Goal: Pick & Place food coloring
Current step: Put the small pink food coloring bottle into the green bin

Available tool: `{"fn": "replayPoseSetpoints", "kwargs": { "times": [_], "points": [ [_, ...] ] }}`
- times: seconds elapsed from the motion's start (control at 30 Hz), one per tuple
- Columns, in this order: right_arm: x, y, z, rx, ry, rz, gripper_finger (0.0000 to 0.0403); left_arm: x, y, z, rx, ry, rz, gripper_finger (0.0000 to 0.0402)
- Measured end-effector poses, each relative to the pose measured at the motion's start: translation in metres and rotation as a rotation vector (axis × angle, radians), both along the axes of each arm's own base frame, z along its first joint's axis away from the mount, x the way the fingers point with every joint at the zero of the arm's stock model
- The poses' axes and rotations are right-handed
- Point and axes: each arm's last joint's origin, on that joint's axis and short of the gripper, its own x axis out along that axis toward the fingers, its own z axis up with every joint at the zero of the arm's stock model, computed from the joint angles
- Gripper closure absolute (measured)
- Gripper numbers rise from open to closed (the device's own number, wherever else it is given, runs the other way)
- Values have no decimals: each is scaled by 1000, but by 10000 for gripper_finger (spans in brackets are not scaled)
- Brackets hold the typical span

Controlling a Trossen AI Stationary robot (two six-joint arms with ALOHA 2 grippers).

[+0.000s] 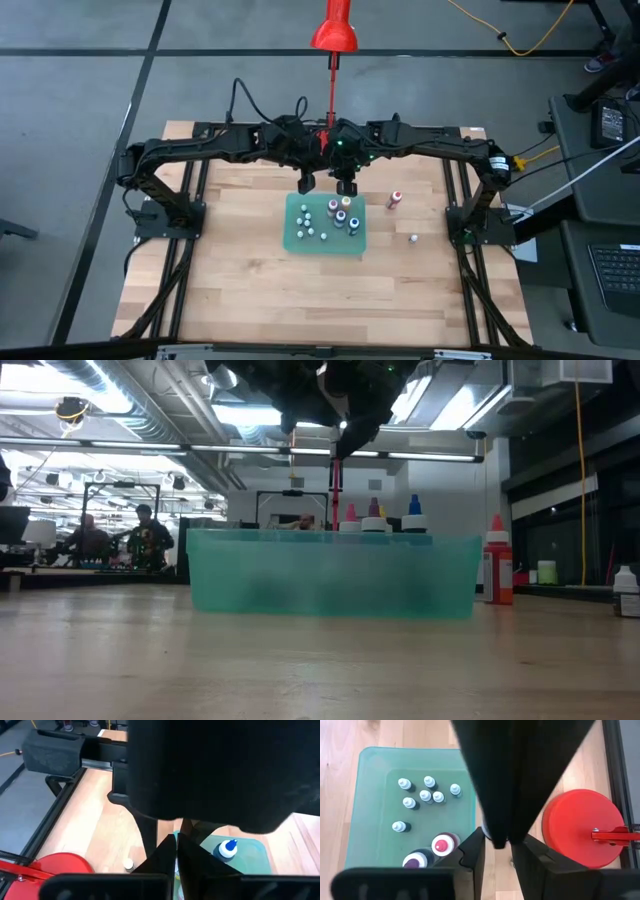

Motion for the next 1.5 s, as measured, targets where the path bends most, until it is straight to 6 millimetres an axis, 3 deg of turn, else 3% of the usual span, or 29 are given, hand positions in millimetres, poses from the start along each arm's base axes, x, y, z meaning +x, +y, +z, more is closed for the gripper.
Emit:
{"fn": "replayPoseSetpoints", "kwargs": {
  "times": [0.33, 0.97, 1.2, 1.5],
  "points": [
    [1, 0, 1, -2, -12, 2, 348, 0, 0, 0, -13, -6, 20, 359],
    [0, 0, 2, -2, -12, 1, 348, -6, 1, 11, 32, -50, 75, 336],
    [0, 0, 2, -1, -12, 0, 348, -24, 1, 13, 43, 59, 84, 287],
    [0, 0, 2, -1, -12, 0, 348, -20, -2, 7, 57, 85, 54, 200]
  ]
}}
